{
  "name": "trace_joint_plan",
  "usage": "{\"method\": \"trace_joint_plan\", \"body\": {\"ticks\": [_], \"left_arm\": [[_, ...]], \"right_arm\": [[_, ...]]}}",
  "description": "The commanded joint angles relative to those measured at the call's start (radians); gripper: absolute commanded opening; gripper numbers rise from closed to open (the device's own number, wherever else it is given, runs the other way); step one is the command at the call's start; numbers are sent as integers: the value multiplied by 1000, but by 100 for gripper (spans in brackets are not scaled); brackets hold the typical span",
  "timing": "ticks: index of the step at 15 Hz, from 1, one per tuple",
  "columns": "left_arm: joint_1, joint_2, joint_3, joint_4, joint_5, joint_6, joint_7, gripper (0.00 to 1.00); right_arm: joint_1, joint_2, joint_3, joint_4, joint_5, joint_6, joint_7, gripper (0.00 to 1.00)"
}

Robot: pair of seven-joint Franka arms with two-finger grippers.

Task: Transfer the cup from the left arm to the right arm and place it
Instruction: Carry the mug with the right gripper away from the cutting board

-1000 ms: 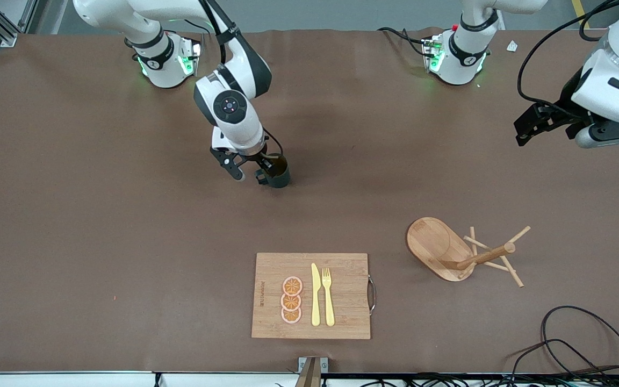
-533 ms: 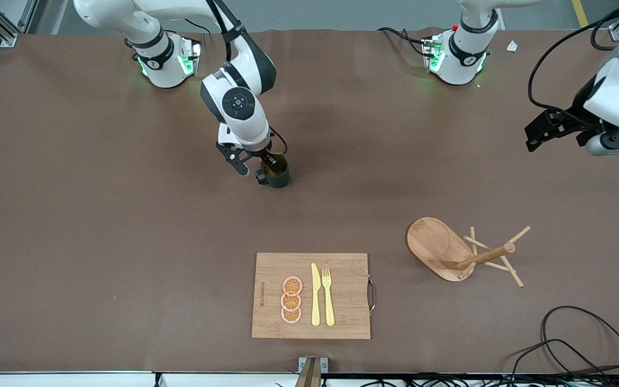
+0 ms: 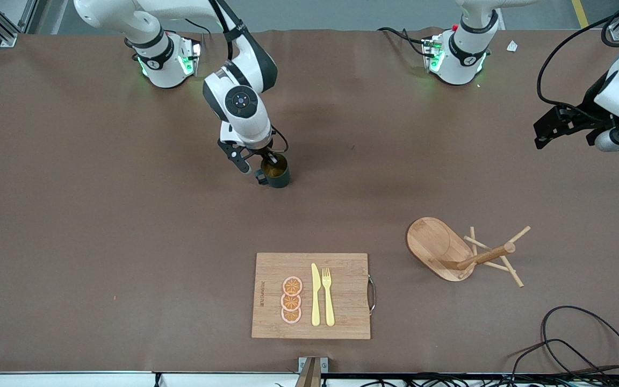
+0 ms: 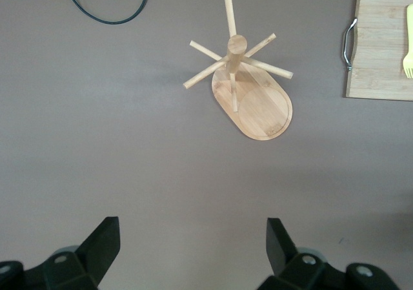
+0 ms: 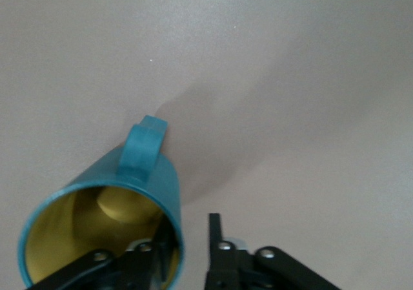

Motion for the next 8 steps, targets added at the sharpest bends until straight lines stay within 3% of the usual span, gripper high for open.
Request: {"method": "trace_joint_plan", "body": {"ticks": [1, 8], "left_arm": [[8, -23, -12, -15, -17, -12, 3, 100], [16, -40, -15, -7, -66, -91, -28, 100]], "right_arm": [[17, -11, -10, -24, 18, 14, 12, 0], [-49, -77, -39, -22, 13, -41, 76, 0]]}}
